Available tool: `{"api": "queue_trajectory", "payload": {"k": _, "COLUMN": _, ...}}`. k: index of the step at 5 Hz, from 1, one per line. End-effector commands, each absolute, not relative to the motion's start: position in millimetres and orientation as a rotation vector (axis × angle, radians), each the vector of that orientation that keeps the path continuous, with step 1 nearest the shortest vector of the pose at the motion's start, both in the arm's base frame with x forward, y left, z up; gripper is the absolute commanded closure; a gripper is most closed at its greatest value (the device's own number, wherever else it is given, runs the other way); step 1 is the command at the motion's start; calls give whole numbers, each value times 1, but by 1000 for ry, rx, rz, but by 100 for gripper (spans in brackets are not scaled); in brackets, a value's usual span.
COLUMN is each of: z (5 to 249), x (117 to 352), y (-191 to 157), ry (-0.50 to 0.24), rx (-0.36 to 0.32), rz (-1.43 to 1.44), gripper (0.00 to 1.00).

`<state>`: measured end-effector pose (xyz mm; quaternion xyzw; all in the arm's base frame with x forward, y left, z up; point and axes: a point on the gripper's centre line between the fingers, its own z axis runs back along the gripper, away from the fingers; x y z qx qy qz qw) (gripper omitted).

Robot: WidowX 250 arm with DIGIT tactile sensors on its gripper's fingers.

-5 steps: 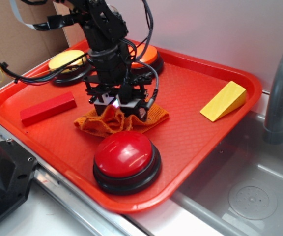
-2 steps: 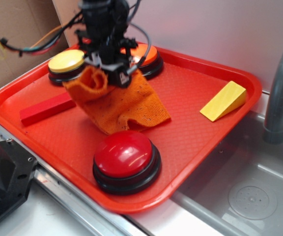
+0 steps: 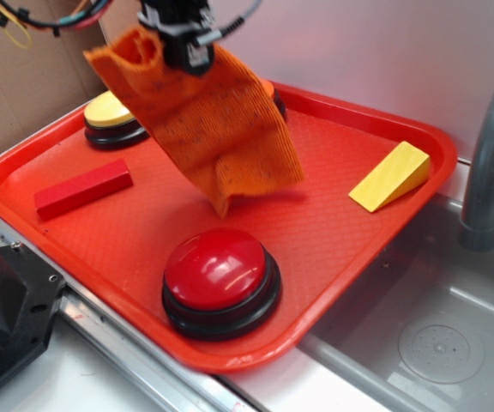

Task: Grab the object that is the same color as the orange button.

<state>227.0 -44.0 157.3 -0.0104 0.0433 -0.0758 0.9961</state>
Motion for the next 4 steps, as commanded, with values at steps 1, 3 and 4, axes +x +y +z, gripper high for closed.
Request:
{"api": "queue_trajectory", "payload": {"k": 1, "z": 226, "x": 206, "y": -43, "ry": -16, "rx": -2, "rz": -236, "gripper": 100}}
{"api": "queue_trajectory", "payload": {"k": 3, "z": 257, "x": 188, "y": -19, "ry": -33, "rx": 22, "rz": -60, "gripper": 100}}
{"api": "queue_trajectory", "payload": {"k": 4, "z": 259, "x": 182, "y": -9, "ry": 0, "rx": 27, "rz": 5, "gripper": 100}}
